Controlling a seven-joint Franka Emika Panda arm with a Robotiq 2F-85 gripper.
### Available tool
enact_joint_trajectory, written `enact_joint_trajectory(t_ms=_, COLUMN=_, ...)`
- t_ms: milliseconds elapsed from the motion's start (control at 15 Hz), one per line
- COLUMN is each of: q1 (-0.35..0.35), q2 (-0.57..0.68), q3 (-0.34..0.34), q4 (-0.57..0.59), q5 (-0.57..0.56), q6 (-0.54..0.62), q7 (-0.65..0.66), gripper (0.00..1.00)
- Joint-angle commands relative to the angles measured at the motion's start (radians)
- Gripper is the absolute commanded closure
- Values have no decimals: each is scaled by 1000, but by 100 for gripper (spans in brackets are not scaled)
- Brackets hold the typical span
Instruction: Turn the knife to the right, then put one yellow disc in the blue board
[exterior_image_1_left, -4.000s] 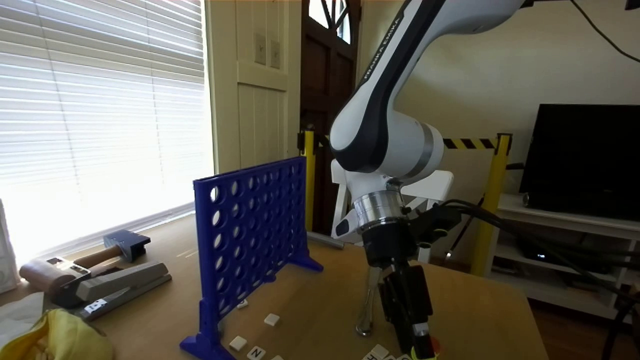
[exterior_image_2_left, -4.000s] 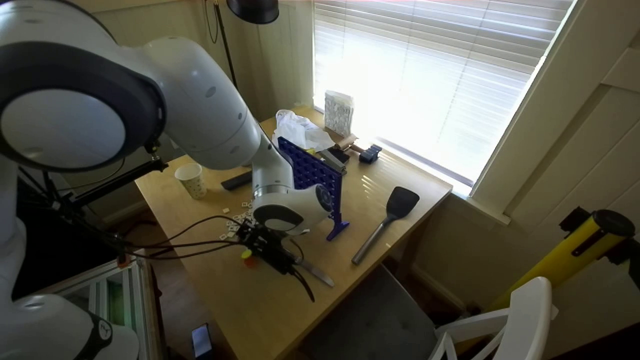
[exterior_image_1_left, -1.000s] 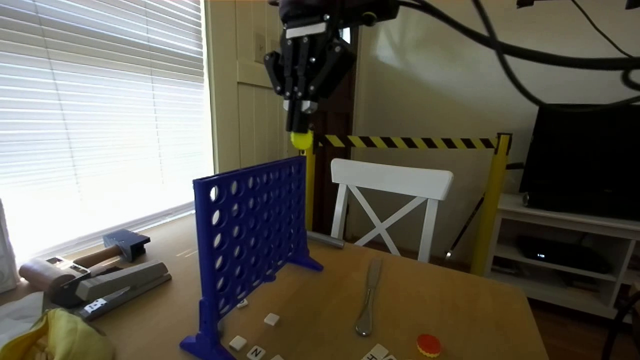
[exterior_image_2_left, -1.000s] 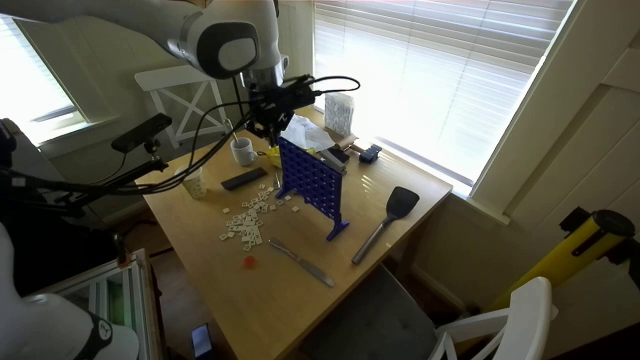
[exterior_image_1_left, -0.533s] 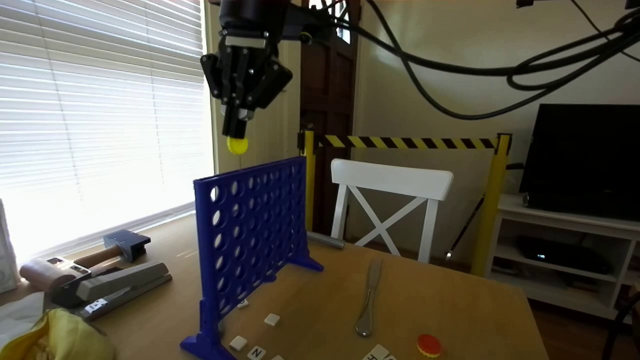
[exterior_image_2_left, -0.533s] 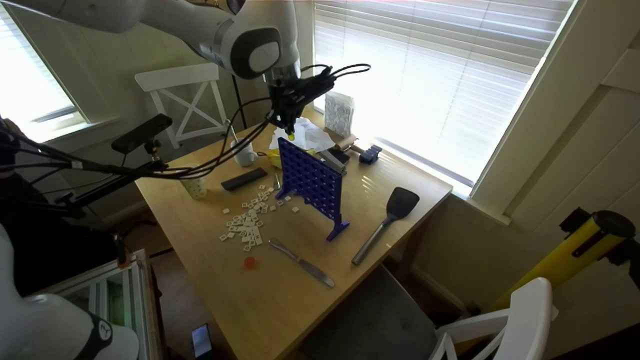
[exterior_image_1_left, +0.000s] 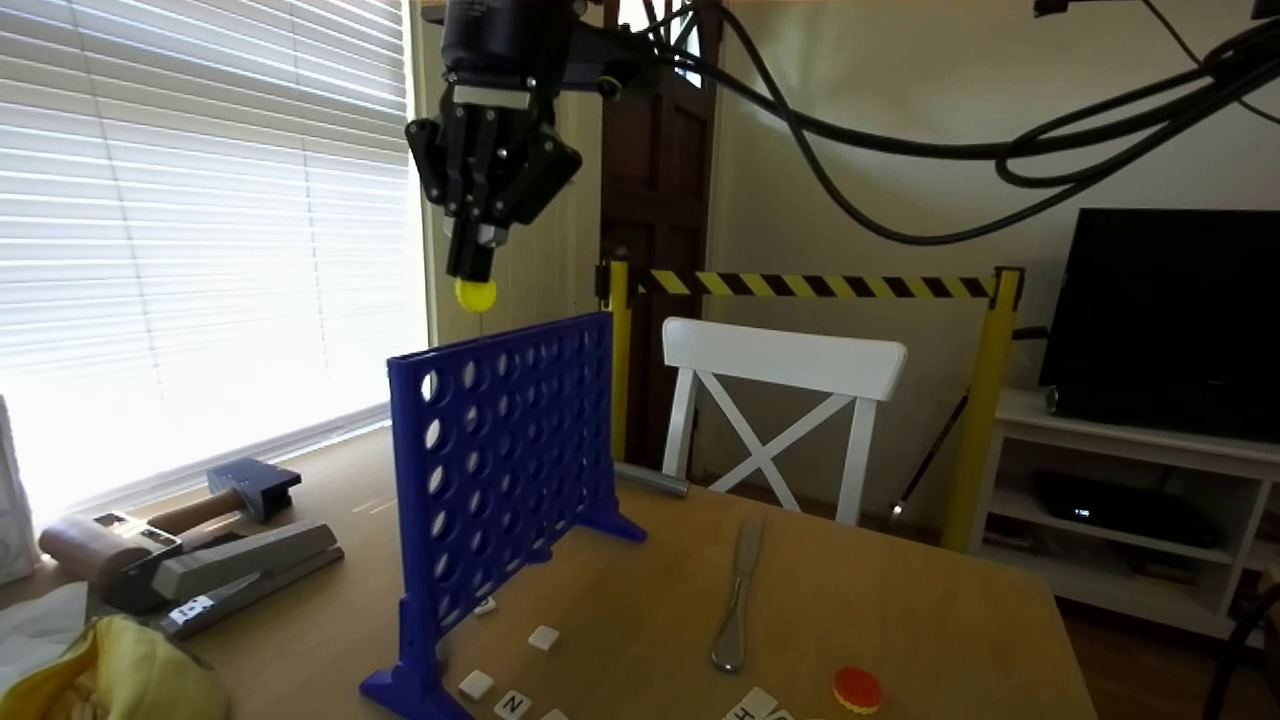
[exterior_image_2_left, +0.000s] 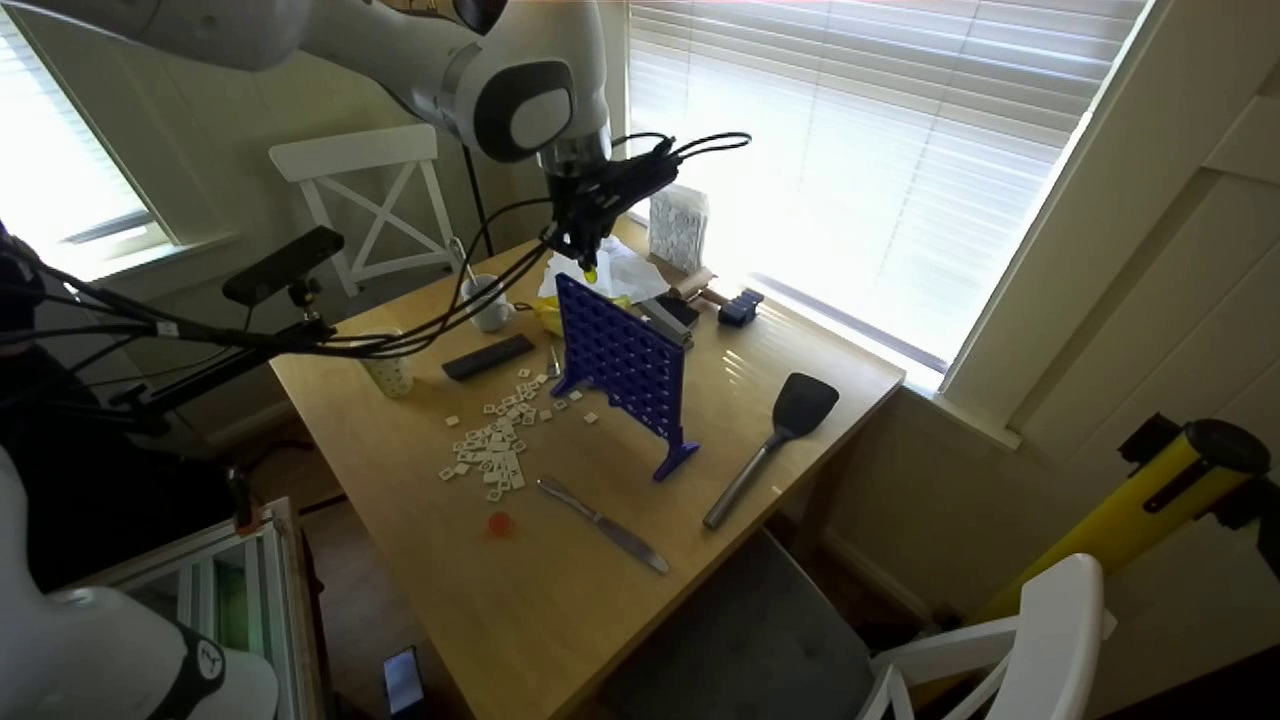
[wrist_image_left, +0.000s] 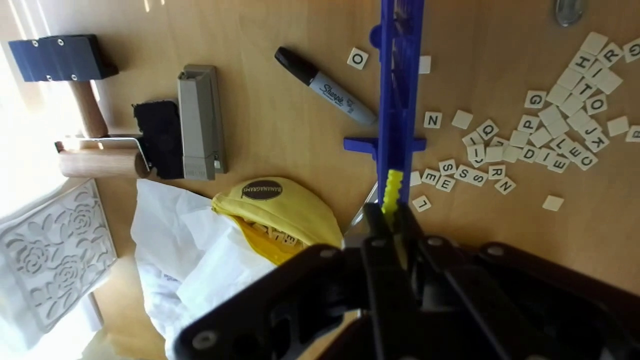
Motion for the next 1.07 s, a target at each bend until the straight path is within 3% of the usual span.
enact_joint_trajectory(t_ms=0, q1=-14, q2=2, q3=-13, q4=2, q5=-43, q6=13, q7=23, gripper=98)
enact_joint_trajectory(t_ms=1000, q1=-28, q2=16, q3=-27, q4=1, q5=-83, q6=-23, q7=7, gripper=98)
